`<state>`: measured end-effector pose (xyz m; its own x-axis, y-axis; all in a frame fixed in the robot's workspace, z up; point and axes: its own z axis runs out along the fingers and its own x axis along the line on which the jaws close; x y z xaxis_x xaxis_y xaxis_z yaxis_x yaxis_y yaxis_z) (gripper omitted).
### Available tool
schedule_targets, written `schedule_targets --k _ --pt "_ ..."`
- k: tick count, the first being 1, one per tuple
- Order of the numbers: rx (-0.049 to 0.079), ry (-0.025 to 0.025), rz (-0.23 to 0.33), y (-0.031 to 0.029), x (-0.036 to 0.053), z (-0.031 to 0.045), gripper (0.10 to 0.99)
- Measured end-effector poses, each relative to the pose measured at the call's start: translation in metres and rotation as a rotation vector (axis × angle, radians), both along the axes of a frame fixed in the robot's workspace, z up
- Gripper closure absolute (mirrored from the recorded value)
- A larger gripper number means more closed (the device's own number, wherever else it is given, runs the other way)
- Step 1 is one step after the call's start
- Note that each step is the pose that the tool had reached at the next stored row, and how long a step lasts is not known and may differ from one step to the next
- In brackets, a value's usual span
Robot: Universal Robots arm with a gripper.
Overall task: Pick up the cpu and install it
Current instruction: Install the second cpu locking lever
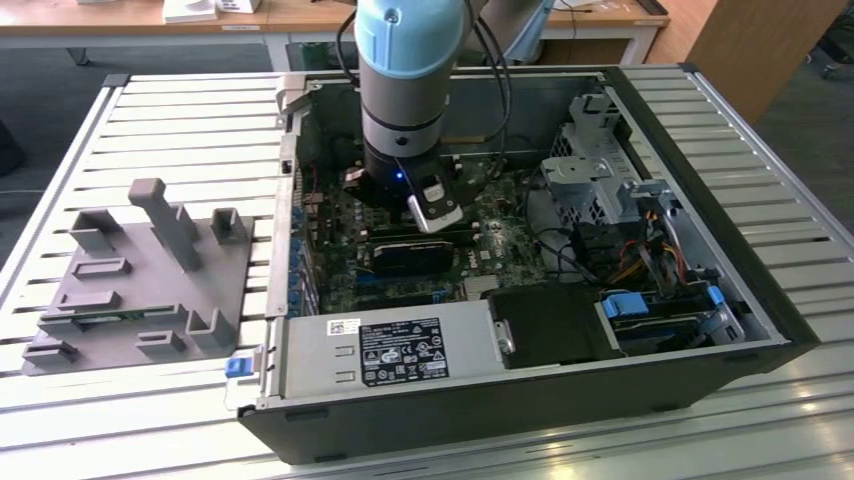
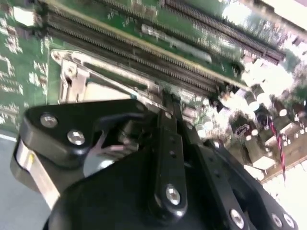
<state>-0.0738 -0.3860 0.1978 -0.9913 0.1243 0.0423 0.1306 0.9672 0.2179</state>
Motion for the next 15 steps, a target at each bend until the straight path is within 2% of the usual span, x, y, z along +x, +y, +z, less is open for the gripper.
schedule_targets --k 5,15 --pt "0.014 0.0 0.0 0.0 -0.0005 0.0015 0.98" --pt "0.015 0.0002 0.0 0.0 -0.0003 0.0246 0.98"
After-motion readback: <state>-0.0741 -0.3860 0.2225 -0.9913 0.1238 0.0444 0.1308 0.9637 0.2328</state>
